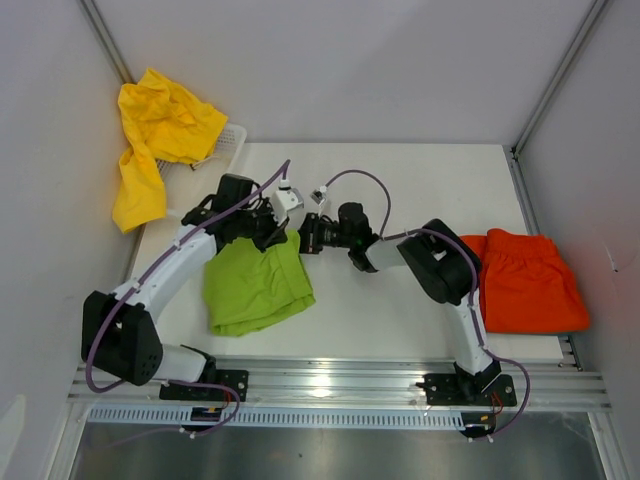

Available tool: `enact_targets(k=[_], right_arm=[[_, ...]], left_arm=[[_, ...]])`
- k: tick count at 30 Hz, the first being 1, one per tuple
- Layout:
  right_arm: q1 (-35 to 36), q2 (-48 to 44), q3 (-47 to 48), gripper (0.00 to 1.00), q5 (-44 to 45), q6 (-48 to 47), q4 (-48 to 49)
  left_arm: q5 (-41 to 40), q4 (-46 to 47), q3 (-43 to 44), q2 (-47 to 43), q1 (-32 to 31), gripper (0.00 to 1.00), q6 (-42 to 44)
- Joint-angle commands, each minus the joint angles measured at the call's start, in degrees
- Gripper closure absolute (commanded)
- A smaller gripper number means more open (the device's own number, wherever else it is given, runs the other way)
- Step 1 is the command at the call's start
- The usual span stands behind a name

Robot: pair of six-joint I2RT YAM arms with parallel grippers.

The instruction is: Fold and stack the shorts

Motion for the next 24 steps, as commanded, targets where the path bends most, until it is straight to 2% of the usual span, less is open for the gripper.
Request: enact_targets(k=[1,3,6,12,15,16,18,24], right_arm=[[1.3,2.5,4.6,0.88,-6.9,2.6,4.9],[1.3,4.1,5.9,0.88,-7.4,4.1,7.3],[1.3,7.8,10.7,0.87,-7.0,2.0,-2.2],[-0.1,12.0,13.4,0.86,-3.0,3.2,-5.7],[-0.9,11.6,13.3,0.6,-0.2,0.8,-10.3],[-1.0,11.3,13.3,0.46,0.0,0.6,-11.0],[-1.5,10.6,12.0,0.32,0.8,0.7,-10.4],[-4.9,5.8,4.5,0.27,2.9,2.3,-5.3]], left_arm=[[2.2,3.4,-1.1,-2.4,-0.4,1.0,-0.3],[2.1,3.4,-0.9,-1.3,-0.4,1.0,-0.3],[1.0,3.8,-0.7,0.6,-0.4,1.0,-0.5],[-1.0,5.1,-1.2,3.7,0.1,1.0,-0.7],[-1.8,5.3,-1.0,5.1,0.5,1.0,-1.2],[-2.4,5.6,-1.0,5.6,0.7,1.0,-1.3],[-4.2,6.3,-1.5,5.7,0.8,1.0,-1.8],[-7.5,8.0,-3.2,5.0,1.1,1.0,-3.1]])
